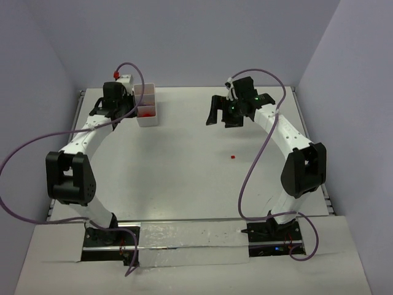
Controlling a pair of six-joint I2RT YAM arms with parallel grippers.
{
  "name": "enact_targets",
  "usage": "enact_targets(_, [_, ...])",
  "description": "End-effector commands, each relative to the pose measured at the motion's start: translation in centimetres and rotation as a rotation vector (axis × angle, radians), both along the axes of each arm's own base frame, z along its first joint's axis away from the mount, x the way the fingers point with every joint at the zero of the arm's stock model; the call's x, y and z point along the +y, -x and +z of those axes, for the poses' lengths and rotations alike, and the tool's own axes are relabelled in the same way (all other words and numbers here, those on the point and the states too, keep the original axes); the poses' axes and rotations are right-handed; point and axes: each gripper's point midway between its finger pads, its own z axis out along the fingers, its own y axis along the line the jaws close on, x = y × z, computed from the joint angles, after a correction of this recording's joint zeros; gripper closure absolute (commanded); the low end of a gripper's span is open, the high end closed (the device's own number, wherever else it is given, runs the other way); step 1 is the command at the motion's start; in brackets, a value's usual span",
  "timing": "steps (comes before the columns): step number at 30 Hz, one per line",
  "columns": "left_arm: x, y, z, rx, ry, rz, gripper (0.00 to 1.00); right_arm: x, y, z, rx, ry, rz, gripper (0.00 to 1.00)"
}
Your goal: Sort the legos into containers by color
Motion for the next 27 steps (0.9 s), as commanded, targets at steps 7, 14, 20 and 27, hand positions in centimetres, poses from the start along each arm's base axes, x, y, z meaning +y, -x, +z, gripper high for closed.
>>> enact_targets(7, [-0.9, -4.7, 0.5, -0.053, 0.034, 0.006, 0.99, -2.0, 0.4, 0.9, -0.069, 0.131, 0.058, 0.00])
enact_targets(14, [-1.1, -7.0, -1.1, -0.038, 0.035, 0.023, 0.96, -2.0, 0.3, 1.0, -0.068, 0.132, 0.053, 0.00])
enact_targets(20, [-1.3, -8.2, -1.7, -0.032, 0.028, 0.034, 0.94, -2.0, 0.2, 1.0, -0.068, 0.134, 0.050, 0.00])
enact_targets(27, [-1.3, -8.5, -2.9, -0.010, 0.018, 0.040, 0.86, -2.0, 0.1, 0.8, -0.062, 0.137, 0.049, 0.00])
